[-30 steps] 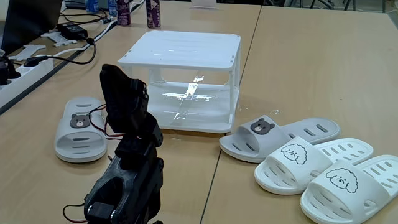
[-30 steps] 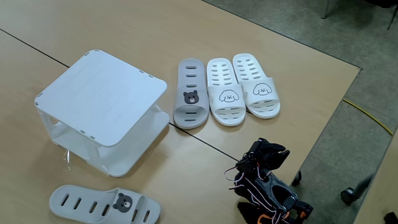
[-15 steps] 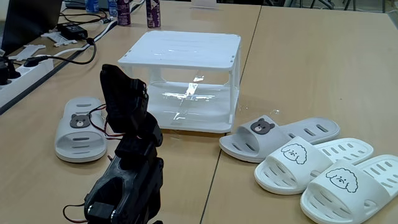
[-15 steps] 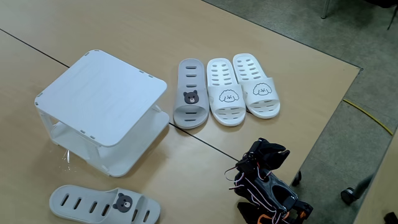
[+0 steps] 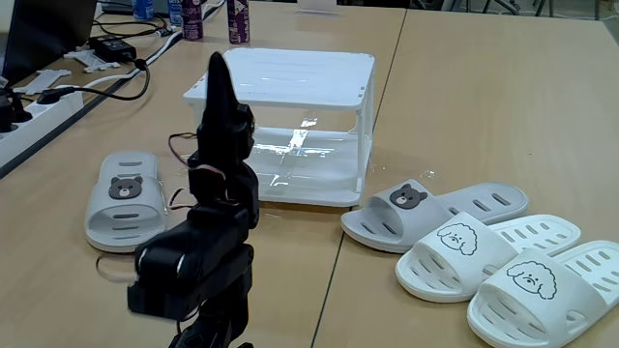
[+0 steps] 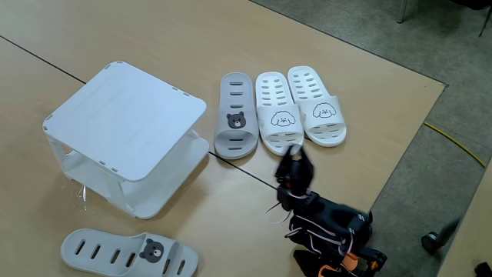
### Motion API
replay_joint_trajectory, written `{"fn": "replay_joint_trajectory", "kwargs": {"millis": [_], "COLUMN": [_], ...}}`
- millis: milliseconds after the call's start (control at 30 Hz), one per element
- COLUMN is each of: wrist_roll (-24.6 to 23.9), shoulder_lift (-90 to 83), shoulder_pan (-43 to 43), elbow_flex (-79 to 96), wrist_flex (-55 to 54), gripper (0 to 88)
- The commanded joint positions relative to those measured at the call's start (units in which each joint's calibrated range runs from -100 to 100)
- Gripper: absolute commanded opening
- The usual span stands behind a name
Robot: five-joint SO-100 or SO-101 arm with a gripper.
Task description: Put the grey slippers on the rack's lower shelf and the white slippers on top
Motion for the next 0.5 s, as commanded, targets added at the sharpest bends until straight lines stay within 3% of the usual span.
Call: {"fn": "replay_joint_trajectory", "kwargs": {"millis": [0, 267, 467], "wrist_roll": [0.4, 0.4, 0.4], "shoulder_lift": [20.1, 57.3, 73.9], "shoulder_pan": [-3.3, -4.2, -12.0], "elbow_flex": [-0.4, -0.4, -0.5], "wrist_flex": [2.9, 7.5, 7.5], "gripper": [0.6, 0.6, 0.6]}}
